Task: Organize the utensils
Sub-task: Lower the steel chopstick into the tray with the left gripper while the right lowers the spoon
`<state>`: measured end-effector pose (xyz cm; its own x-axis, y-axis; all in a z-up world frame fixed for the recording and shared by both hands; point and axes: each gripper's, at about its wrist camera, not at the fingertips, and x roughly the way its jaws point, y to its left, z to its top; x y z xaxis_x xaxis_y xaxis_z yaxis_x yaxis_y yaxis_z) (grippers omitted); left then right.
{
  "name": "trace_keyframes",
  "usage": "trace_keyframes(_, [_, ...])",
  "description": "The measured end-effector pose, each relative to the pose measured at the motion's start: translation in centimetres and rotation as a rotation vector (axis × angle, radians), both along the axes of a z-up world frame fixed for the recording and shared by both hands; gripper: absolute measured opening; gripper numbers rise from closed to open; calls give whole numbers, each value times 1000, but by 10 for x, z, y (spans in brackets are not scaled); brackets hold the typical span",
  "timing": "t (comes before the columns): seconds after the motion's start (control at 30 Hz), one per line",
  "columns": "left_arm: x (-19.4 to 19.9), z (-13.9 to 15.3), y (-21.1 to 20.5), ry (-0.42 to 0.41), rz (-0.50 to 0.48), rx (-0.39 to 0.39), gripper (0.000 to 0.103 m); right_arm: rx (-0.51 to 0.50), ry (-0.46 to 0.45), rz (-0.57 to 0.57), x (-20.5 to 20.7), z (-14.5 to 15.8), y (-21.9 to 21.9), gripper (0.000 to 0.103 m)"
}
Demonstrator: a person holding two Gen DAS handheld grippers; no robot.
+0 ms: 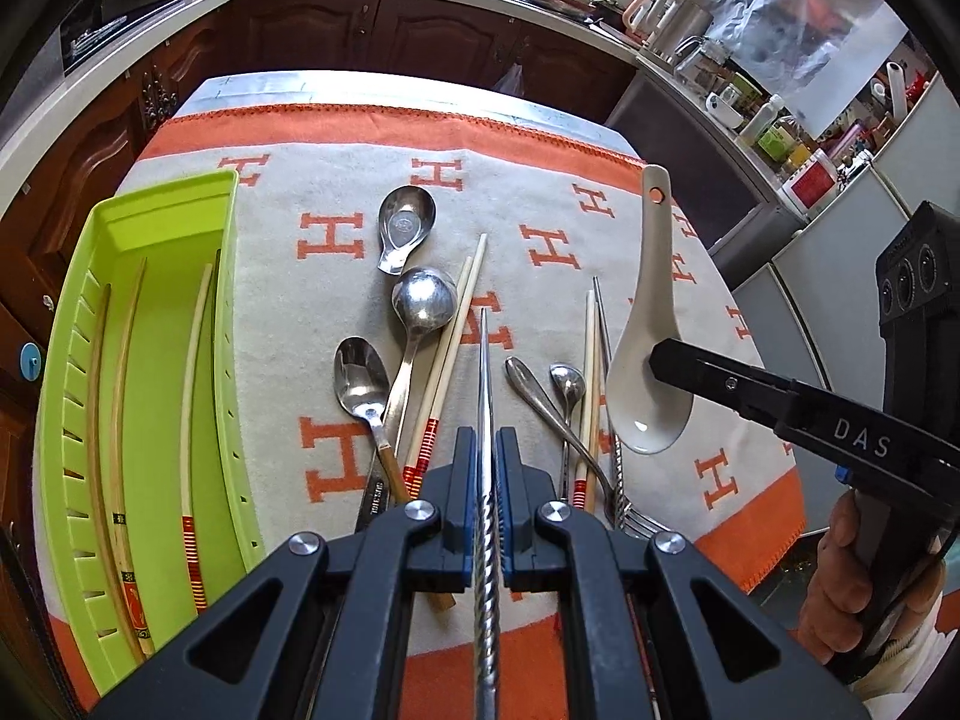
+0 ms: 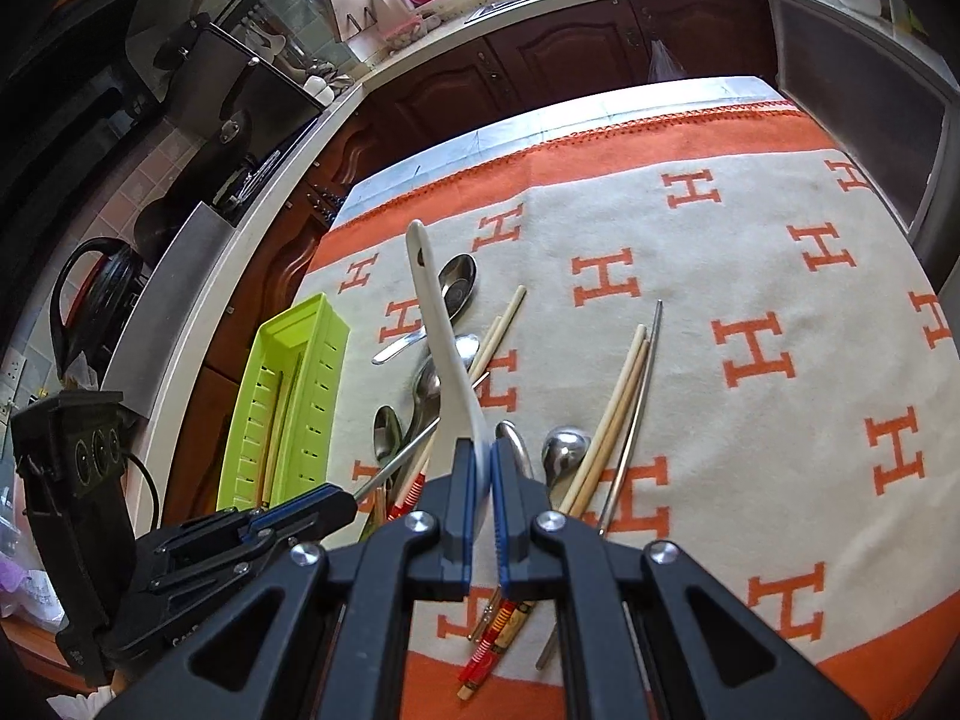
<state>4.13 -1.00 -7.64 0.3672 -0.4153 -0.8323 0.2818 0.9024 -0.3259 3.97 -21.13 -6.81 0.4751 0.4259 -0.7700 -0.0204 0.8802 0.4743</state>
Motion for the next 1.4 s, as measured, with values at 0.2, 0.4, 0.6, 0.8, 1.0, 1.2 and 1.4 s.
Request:
trace_keyframes(0.2, [-5,6,0,-22,-1,0,3,4,4,-6,0,2,-2,5])
trace_keyframes(0.4, [-8,28,20,-76,61,-20,3,1,-5,19,2,8,3,5])
trace_keyframes(0.6, [-15,60,68,-184,205,-13,3,16,-16,107,15,22,32,5])
trace_keyframes(0.8, [-15,67,124,-235,382,26,3,35,-14,255,29,31,94,5])
trace_keyframes(1.0, [-6,23,146,-116,420,46,4,44,84,358,43,8,154,5])
trace_keyframes(1.2, [-5,-19,142,2,382,58,4,-4,179,394,44,-20,183,5])
trace_keyframes(1.4, [-12,-16,145,-21,407,149,37,-47,169,401,40,-19,190,5])
